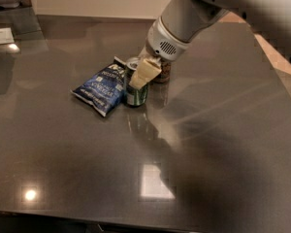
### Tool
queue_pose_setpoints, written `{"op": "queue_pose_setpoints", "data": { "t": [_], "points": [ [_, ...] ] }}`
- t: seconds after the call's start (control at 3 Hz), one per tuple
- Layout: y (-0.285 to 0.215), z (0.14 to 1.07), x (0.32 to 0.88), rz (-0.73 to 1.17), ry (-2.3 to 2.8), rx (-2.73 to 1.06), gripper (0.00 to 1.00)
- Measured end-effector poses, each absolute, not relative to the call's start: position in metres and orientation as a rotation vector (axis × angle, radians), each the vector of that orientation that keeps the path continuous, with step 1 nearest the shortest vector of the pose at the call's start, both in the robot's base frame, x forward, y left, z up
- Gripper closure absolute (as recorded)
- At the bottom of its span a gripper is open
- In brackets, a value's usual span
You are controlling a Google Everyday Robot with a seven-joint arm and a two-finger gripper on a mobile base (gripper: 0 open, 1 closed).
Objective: Move green can near blue chip bag
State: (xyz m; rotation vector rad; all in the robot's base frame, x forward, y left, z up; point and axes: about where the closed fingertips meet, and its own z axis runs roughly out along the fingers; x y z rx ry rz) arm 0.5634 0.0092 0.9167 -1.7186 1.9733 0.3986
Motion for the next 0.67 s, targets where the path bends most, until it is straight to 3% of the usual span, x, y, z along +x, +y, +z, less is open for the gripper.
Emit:
{"op": "queue_pose_setpoints", "data": {
  "t": [0.33,0.67],
  "points": [
    [0.0108,0.9165,0.5627,0.399,1.971,-1.722,0.00],
    [0.0109,0.9165,0.5627,0.399,1.971,-1.723,0.00]
  ]
}}
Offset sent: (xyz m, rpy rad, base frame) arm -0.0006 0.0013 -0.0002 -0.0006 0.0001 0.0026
